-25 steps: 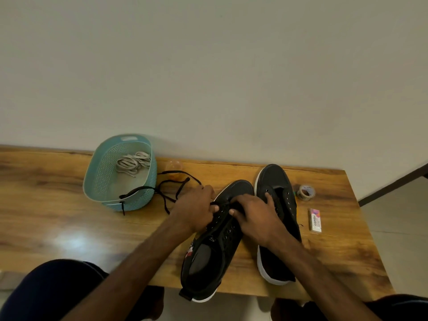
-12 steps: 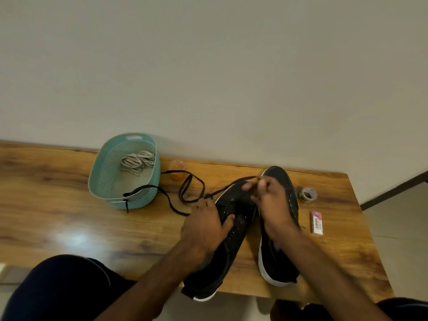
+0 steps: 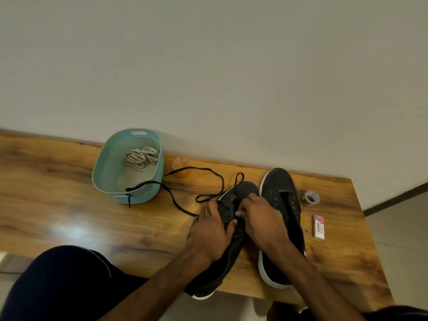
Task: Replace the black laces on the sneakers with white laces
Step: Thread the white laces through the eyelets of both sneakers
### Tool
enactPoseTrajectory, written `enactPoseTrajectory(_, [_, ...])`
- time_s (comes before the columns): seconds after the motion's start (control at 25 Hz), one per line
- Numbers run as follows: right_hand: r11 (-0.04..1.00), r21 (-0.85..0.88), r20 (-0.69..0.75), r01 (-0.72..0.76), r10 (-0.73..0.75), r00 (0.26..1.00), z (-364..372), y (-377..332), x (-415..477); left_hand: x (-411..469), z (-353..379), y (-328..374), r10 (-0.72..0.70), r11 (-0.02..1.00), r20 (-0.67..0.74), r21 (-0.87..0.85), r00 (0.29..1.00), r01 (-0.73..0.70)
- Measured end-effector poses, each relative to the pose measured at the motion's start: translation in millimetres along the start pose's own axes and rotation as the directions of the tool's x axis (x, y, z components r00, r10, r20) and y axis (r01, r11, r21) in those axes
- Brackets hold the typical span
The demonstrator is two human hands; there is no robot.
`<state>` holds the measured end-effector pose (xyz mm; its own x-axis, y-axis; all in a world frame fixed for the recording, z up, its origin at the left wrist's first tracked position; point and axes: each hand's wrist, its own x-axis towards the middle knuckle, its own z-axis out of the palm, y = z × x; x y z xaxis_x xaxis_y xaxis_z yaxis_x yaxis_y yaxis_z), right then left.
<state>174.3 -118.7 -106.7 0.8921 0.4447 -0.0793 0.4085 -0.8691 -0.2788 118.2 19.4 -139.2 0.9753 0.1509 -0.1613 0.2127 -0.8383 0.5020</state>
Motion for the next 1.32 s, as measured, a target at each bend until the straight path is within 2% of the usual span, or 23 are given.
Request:
enactPoseTrajectory(0.08, [0.995, 0.074, -0.067, -0.066, 0.071, 0.995, -10, 11, 3, 0, 2, 0, -0.006, 1.0, -0.013, 0.009, 1.0, 0.006])
enactPoseTrajectory(0.16, [0.987, 0.149, -0.077, -0.06, 0.072, 0.994, -15, 15, 4, 0, 2, 0, -0.008, 1.0, -0.016, 0.0, 1.0, 0.008])
enactPoseTrajectory(0.32, [0.999, -0.044, 0.042, 0.002, 0.0, 0.999, -1, -2, -2, 0, 5, -1, -0.022, 0.997, 0.071, 0.072, 0.997, 0.017])
enactPoseTrajectory(0.52, [0.996, -0.034, 0.024, -0.08, 0.081, 0.996, 6, -8, -1, 4, 8, 0, -0.04, 0.979, 0.139, 0.202, 0.989, 0.012])
enactPoseTrajectory(0.56, [0.996, 0.02, 0.006, -0.086, 0.086, 0.996, 6, -5, 0, 3, 8, 0, -0.044, 0.978, 0.145, 0.211, 0.988, 0.012])
enactPoseTrajectory(0.64, [0.943, 0.306, -0.103, -0.127, 0.166, 0.981, -6, 2, 3, 2, 8, 0, -0.049, 0.974, 0.142, 0.227, 0.989, 0.015])
enactPoseTrajectory(0.68, [0.867, 0.483, -0.172, -0.127, 0.235, 0.957, -18, 7, 7, 2, 8, -1, -0.055, 0.973, 0.135, 0.23, 0.989, 0.023])
enactPoseTrajectory(0.72, [0.748, 0.658, -0.234, -0.087, 0.313, 0.92, -36, 12, 13, 2, 8, -2, -0.063, 0.972, 0.124, 0.231, 0.99, 0.032])
enactPoseTrajectory(0.8, [0.371, 0.922, -0.286, 0.114, 0.453, 0.844, -81, 26, 12, 2, 9, -1, -0.066, 0.971, 0.103, 0.236, 0.992, 0.04])
enactPoseTrajectory(0.84, [0.148, 0.968, -0.249, 0.202, 0.493, 0.834, -103, 32, 8, 2, 10, 0, -0.064, 0.969, 0.1, 0.244, 0.993, 0.038])
enactPoseTrajectory(0.88, [-0.033, 0.965, -0.211, 0.261, 0.496, 0.842, -120, 39, 2, 2, 10, 0, -0.062, 0.967, 0.104, 0.252, 0.993, 0.034])
enactPoseTrajectory(0.92, [-0.086, 0.959, -0.197, 0.27, 0.481, 0.854, -126, 44, -1, 2, 10, 0, -0.061, 0.966, 0.11, 0.257, 0.992, 0.031])
enactPoseTrajectory(0.96, [0.003, 0.975, -0.2, 0.224, 0.455, 0.868, -124, 44, -3, 3, 11, -1, -0.062, 0.965, 0.114, 0.26, 0.992, 0.031])
enactPoseTrajectory(1.0, [0.21, 0.968, -0.216, 0.138, 0.41, 0.886, -113, 40, -3, 3, 12, -1, -0.063, 0.963, 0.117, 0.268, 0.991, 0.03])
enactPoseTrajectory(1.04, [0.48, 0.876, -0.222, 0.046, 0.317, 0.922, -95, 34, 0, 3, 12, -1, -0.062, 0.961, 0.119, 0.276, 0.991, 0.027])
enactPoseTrajectory(1.08, [0.728, 0.685, -0.189, -0.015, 0.198, 0.962, -73, 24, 1, 3, 13, -2, -0.06, 0.96, 0.123, 0.278, 0.991, 0.024])
enactPoseTrajectory(1.12, [0.905, 0.424, -0.107, -0.032, 0.085, 0.991, -48, 14, 2, 3, 13, -2, -0.062, 0.961, 0.127, 0.274, 0.99, 0.025])
enactPoseTrajectory(1.16, [0.986, 0.169, -0.009, -0.006, 0.007, 1.0, -27, 3, 1, 3, 13, -2, -0.066, 0.963, 0.129, 0.27, 0.989, 0.029])
enactPoseTrajectory(1.2, [1.0, -0.008, 0.061, 0.015, -0.015, 0.998, -11, -5, -1, 3, 13, -2, -0.068, 0.963, 0.128, 0.267, 0.989, 0.032])
enactPoseTrajectory(1.24, [0.996, -0.092, 0.088, 0.01, -0.002, 0.996, -2, -10, -2, 3, 12, -2, -0.071, 0.963, 0.124, 0.267, 0.99, 0.036])
enactPoseTrajectory(1.32, [0.995, -0.078, 0.07, -0.054, 0.06, 0.996, 3, -11, -2, 4, 13, -1, -0.086, 0.963, 0.131, 0.266, 0.988, 0.049])
